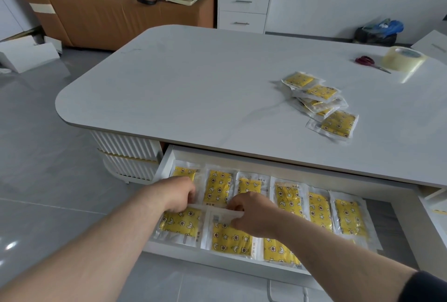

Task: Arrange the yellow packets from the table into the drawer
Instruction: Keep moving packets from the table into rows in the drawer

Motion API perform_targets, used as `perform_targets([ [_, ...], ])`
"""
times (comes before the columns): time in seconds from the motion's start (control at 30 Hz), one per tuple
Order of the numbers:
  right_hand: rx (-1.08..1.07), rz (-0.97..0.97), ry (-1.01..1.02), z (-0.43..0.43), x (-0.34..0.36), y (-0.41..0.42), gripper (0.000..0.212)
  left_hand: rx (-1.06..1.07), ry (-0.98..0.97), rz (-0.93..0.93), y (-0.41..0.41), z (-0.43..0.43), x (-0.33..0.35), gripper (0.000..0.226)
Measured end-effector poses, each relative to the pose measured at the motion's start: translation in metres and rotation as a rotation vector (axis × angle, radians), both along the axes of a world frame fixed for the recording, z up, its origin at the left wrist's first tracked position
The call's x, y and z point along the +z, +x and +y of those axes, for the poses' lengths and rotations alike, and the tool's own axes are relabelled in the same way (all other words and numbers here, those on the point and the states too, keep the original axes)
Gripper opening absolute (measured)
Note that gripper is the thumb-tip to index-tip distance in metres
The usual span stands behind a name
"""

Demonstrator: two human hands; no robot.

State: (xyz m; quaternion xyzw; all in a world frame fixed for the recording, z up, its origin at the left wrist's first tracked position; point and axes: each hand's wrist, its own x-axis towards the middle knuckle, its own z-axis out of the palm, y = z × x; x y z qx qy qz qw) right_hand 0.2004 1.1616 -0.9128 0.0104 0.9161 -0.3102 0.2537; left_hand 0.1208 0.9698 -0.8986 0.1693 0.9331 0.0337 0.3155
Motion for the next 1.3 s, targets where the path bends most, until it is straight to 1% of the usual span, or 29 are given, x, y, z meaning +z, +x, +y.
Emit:
perform_targets([
  [0.1, -0.046, 0.030, 0.038, 0.001, -0.002, -0.001, 0.030, 0.002, -0.002, -0.001, -0.001, -0.001, 0.001, 0.041],
  [0.23, -0.061, 0.020, 0.090, 0.003, -0.009, 0.000, 0.028, -0.009, -0.002, -0.008, -0.002, -0.001, 0.002, 0.025],
  [0.53, -0.010, 0.064, 0.099, 0.003, -0.009, 0.000, 0.031, -0.025, -0.014, -0.028, -0.001, 0.000, 0.002, 0.032],
  [0.63, 0.013, 0.142, 0.111, 0.008, -0.002, -0.001, 0.032, -0.018, 0.028, 0.041, -0.001, 0.001, 0.005, 0.031],
  [0.7, 0.045, 0.179, 0.104, 0.009, 0.005, -0.001, 0.027, -0.021, 0.074, 0.067, -0.002, 0.003, 0.006, 0.031],
  [0.8, 0.137, 0.126, 0.100, 0.005, 0.009, 0.001, 0.023, -0.054, 0.090, -0.025, -0.001, 0.005, 0.003, 0.029],
  [0.9, 0.187, 0.070, 0.100, 0.003, 0.006, 0.004, 0.025, -0.074, 0.045, -0.113, 0.001, 0.004, 0.000, 0.024],
  [1.07, 0.174, 0.020, 0.068, 0.005, -0.001, 0.006, 0.030, -0.075, 0.040, -0.118, 0.001, 0.003, -0.004, 0.022],
  [1.3, 0.128, 0.000, 0.044, 0.005, -0.006, 0.007, 0.030, -0.077, 0.029, -0.121, -0.001, 0.002, -0.006, 0.024],
])
